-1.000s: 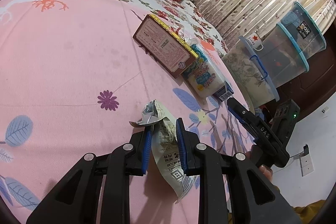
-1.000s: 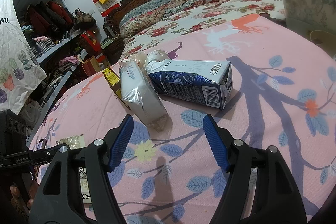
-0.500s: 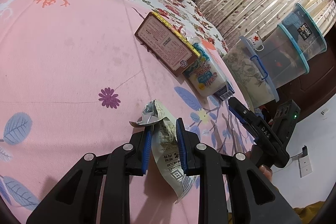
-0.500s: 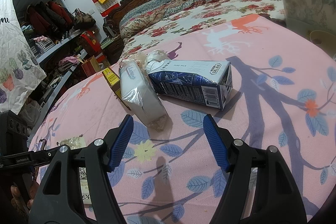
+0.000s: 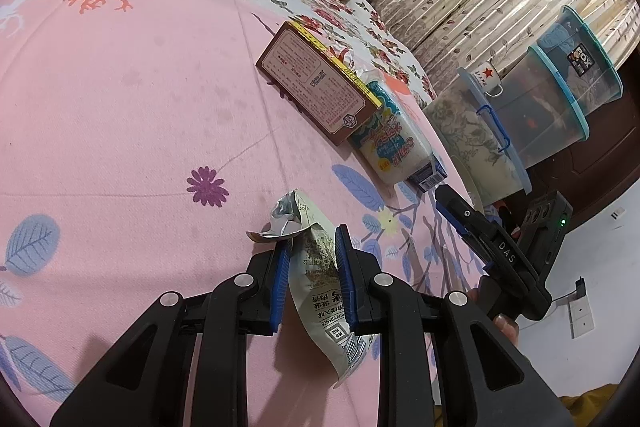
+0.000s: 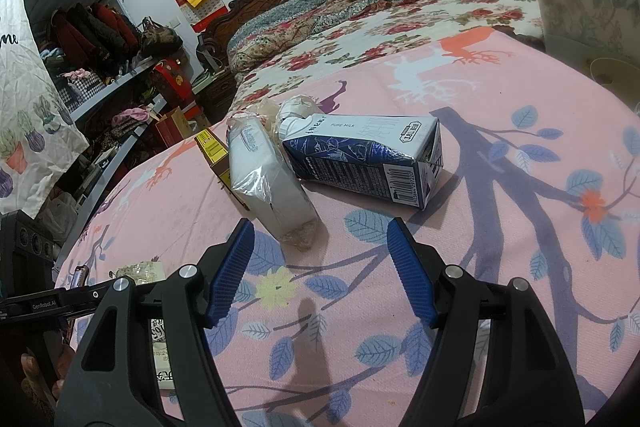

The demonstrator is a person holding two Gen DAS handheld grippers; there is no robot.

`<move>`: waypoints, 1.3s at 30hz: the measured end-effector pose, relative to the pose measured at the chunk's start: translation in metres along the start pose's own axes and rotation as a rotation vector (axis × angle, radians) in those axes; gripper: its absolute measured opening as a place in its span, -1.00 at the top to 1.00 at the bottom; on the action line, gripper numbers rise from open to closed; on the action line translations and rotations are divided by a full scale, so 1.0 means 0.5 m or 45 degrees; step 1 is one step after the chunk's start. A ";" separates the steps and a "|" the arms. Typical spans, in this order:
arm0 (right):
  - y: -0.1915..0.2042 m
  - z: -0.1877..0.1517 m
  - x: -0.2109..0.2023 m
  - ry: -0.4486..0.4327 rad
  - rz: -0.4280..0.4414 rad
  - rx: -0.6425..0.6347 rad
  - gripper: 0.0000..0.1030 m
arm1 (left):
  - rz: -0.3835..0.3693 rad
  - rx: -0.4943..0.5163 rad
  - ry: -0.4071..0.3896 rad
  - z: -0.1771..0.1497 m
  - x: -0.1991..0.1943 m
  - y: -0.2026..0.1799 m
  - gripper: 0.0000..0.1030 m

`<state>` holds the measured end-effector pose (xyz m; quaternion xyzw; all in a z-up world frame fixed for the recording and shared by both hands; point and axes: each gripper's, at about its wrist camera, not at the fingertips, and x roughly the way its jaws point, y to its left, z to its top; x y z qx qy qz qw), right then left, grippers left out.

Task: Collect trash

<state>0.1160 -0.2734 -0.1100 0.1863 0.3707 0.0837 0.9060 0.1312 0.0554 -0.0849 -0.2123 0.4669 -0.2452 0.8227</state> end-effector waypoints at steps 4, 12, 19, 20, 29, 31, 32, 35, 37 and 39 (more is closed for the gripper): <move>0.000 0.000 0.000 0.000 0.001 0.000 -0.36 | -0.001 -0.004 0.006 -0.001 0.001 0.001 0.59; -0.001 -0.001 0.000 0.000 0.002 0.001 -0.36 | -0.005 -0.001 0.013 0.000 0.007 0.000 0.59; -0.002 -0.001 0.000 -0.001 0.002 0.002 -0.36 | -0.005 0.000 0.020 0.001 0.011 -0.001 0.59; -0.002 -0.001 0.000 -0.001 0.002 0.002 -0.36 | -0.005 0.000 0.021 0.001 0.012 -0.002 0.59; 0.013 0.002 -0.014 -0.018 0.000 -0.001 -0.36 | -0.021 -0.003 0.015 0.002 0.011 0.005 0.59; 0.019 -0.005 -0.019 -0.010 0.020 -0.003 -0.36 | -0.026 0.000 0.012 0.001 0.007 0.011 0.59; 0.023 -0.009 -0.020 0.001 0.037 -0.005 -0.36 | -0.031 -0.001 0.012 0.002 0.004 0.014 0.59; 0.040 -0.012 -0.016 0.025 0.042 -0.040 -0.40 | -0.045 -0.014 0.006 0.004 -0.002 0.025 0.59; 0.062 -0.004 -0.011 0.039 0.046 -0.078 -0.41 | -0.051 -0.016 -0.003 0.008 -0.008 0.029 0.59; 0.085 0.009 -0.013 0.027 0.055 -0.126 -0.41 | -0.058 -0.017 -0.022 0.013 -0.019 0.031 0.59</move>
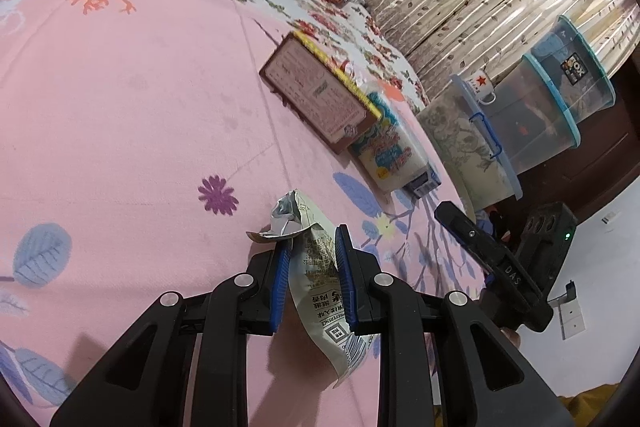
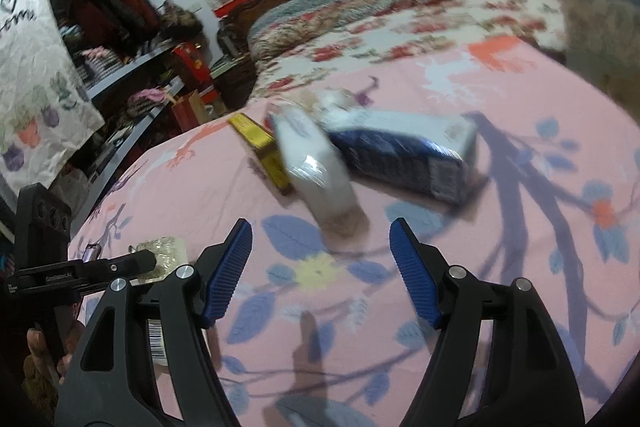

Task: Collect trash

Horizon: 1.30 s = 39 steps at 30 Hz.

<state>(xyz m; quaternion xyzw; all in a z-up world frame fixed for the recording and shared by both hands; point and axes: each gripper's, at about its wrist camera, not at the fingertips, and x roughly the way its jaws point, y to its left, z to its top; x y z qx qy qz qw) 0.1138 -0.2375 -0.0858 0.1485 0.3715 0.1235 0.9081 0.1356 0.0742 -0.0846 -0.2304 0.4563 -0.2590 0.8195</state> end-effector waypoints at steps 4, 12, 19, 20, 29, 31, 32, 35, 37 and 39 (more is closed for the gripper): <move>0.081 0.061 0.009 -0.044 -0.006 -0.210 -0.40 | -0.018 -0.022 -0.058 0.012 -0.032 0.013 0.59; 0.212 0.173 0.198 0.177 -0.079 -0.625 -0.22 | -0.008 -0.087 -0.117 0.014 -0.074 0.058 0.59; 0.239 0.147 0.296 0.346 -0.184 -0.791 0.46 | 0.022 -0.102 -0.144 0.006 -0.099 0.078 0.59; 0.238 0.141 0.284 0.337 -0.160 -0.778 0.49 | 0.023 -0.100 -0.144 0.006 -0.100 0.076 0.59; 0.206 0.086 0.034 0.080 0.111 -0.546 0.50 | 0.001 -0.010 -0.109 0.006 -0.082 0.015 0.59; 0.169 0.053 -0.006 0.078 0.123 -0.496 0.50 | -0.009 0.034 -0.082 0.003 -0.068 -0.011 0.59; 0.155 0.034 -0.019 0.083 0.096 -0.494 0.50 | -0.011 0.049 -0.070 0.001 -0.060 -0.020 0.59; 0.116 -0.010 -0.032 0.125 0.021 -0.486 0.50 | -0.013 0.083 -0.027 -0.008 -0.031 -0.046 0.59; 0.089 -0.034 -0.035 0.149 -0.004 -0.448 0.50 | -0.010 0.091 0.004 -0.016 -0.012 -0.055 0.59; 0.066 -0.046 -0.036 0.150 -0.038 -0.412 0.50 | -0.005 0.092 0.020 -0.020 -0.002 -0.059 0.59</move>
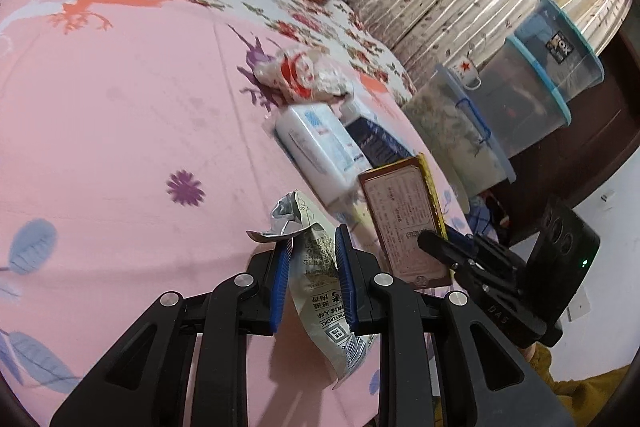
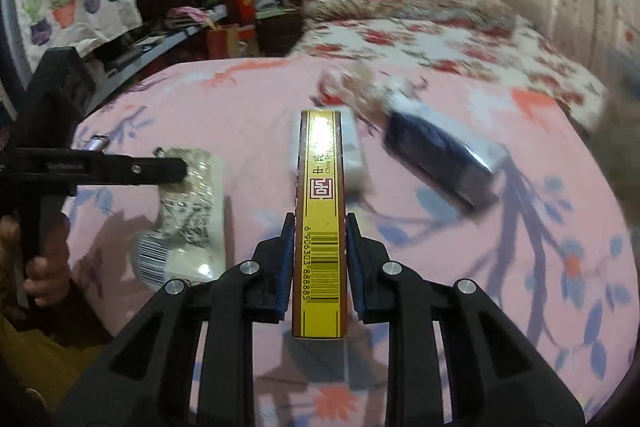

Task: Collect trash

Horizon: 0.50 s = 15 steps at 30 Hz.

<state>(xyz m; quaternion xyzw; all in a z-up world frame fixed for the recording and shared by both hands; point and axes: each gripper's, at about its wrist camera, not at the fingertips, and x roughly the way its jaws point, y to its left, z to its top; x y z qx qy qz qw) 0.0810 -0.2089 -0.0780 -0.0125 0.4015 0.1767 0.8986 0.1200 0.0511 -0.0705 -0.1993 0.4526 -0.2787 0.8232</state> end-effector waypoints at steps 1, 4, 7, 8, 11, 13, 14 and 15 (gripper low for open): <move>-0.009 -0.005 -0.002 -0.014 0.003 0.027 0.49 | 0.004 0.002 0.006 -0.001 0.004 -0.004 0.59; -0.021 -0.011 -0.002 -0.024 0.022 0.071 0.49 | 0.013 0.005 0.003 -0.002 0.003 -0.009 0.59; -0.013 -0.016 0.002 -0.034 0.016 0.052 0.49 | 0.026 0.010 -0.004 -0.003 -0.002 -0.014 0.59; -0.016 -0.017 0.002 -0.036 0.016 0.050 0.49 | 0.028 0.009 -0.005 -0.002 -0.002 -0.014 0.59; -0.019 -0.019 -0.001 -0.038 0.020 0.062 0.49 | 0.029 0.000 -0.003 -0.002 -0.004 -0.012 0.59; -0.022 -0.019 -0.001 -0.037 0.026 0.080 0.49 | 0.026 -0.005 0.000 -0.001 -0.002 -0.012 0.59; -0.022 -0.018 0.000 -0.037 0.025 0.085 0.49 | 0.024 -0.005 0.001 -0.002 -0.002 -0.014 0.59; -0.022 -0.018 -0.001 -0.037 0.025 0.087 0.49 | 0.021 -0.004 0.003 -0.002 -0.002 -0.013 0.59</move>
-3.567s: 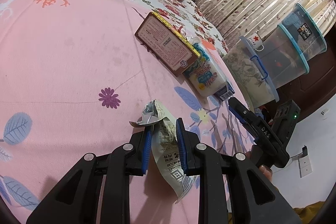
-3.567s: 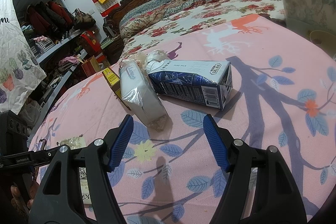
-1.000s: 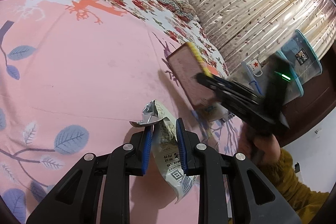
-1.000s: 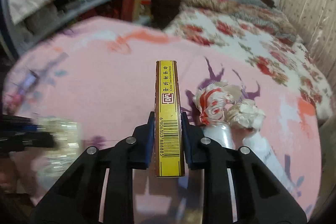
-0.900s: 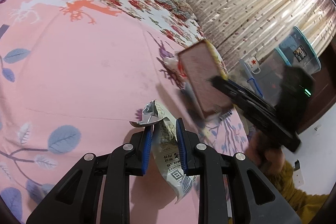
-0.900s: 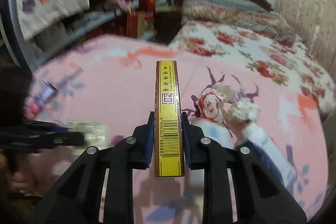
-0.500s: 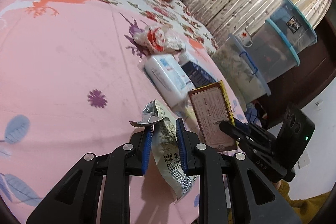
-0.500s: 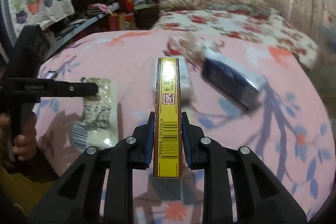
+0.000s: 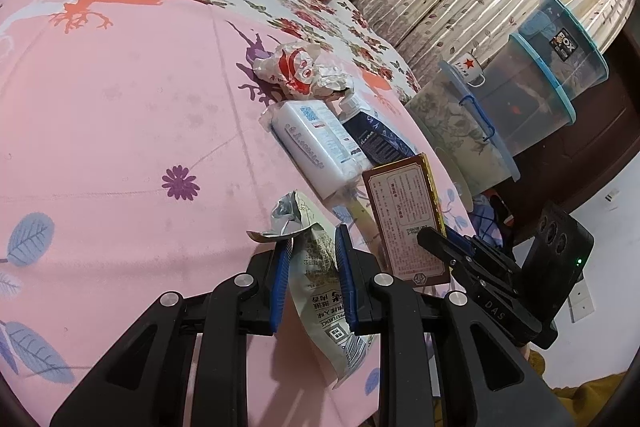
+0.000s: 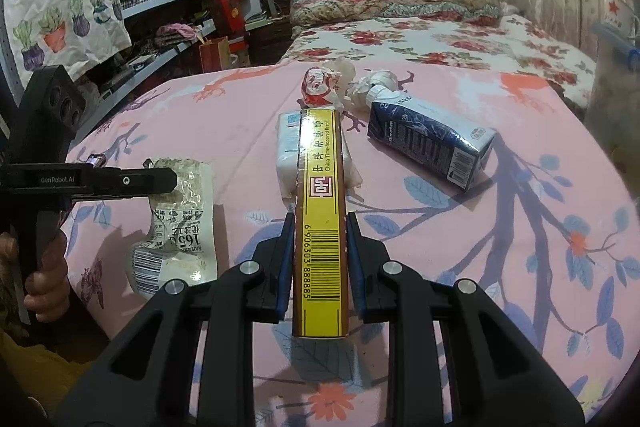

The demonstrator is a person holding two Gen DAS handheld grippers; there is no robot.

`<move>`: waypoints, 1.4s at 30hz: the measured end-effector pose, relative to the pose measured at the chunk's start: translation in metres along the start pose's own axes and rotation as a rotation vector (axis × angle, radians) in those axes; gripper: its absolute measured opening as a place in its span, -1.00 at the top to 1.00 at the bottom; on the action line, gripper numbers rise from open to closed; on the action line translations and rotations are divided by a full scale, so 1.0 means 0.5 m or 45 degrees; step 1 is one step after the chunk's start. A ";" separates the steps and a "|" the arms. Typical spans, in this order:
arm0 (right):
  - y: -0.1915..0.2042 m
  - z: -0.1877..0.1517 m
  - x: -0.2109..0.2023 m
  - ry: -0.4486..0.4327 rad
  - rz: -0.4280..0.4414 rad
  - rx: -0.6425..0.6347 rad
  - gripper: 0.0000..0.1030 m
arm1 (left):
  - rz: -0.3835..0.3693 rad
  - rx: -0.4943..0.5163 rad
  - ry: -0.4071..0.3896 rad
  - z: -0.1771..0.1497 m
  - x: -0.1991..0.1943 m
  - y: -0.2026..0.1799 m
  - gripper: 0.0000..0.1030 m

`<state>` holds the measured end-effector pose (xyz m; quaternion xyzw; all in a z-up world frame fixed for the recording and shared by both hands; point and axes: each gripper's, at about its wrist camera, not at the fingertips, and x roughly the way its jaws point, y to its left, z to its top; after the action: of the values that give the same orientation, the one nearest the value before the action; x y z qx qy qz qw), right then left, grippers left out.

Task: Collect trash

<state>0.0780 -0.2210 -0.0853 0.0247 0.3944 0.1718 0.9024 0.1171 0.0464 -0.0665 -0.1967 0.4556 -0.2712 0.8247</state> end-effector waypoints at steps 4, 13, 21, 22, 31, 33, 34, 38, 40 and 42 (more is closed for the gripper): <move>0.006 0.002 0.002 0.003 -0.014 -0.011 0.49 | -0.003 -0.003 -0.001 -0.001 0.000 0.001 0.59; 0.004 0.001 0.006 0.009 -0.021 -0.002 0.49 | -0.009 -0.021 0.002 0.001 0.000 0.011 0.59; 0.002 0.002 0.007 0.005 -0.013 0.015 0.49 | -0.007 -0.029 0.014 0.000 0.004 0.016 0.59; 0.002 0.002 0.007 0.004 -0.012 0.017 0.49 | -0.007 -0.028 0.014 0.000 0.004 0.016 0.59; 0.001 0.002 0.008 0.007 -0.016 0.016 0.49 | -0.014 -0.033 0.012 0.000 0.004 0.013 0.59; -0.002 0.002 0.010 0.010 -0.019 0.018 0.49 | -0.018 -0.037 0.009 0.000 0.004 0.013 0.59; -0.002 0.002 0.012 0.013 -0.023 0.019 0.49 | -0.020 -0.039 0.007 0.001 0.003 0.015 0.59; -0.001 0.002 0.017 0.019 -0.035 0.017 0.49 | -0.027 -0.048 0.002 0.001 0.001 0.022 0.59; -0.001 0.002 0.018 0.021 -0.038 0.018 0.49 | -0.030 -0.053 -0.001 0.001 -0.001 0.025 0.59; 0.000 0.000 0.018 0.022 -0.040 0.018 0.49 | -0.032 -0.054 -0.002 -0.001 -0.003 0.029 0.59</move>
<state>0.0840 -0.2181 -0.0917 0.0235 0.4038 0.1551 0.9013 0.1201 0.0587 -0.0742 -0.2200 0.4581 -0.2715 0.8173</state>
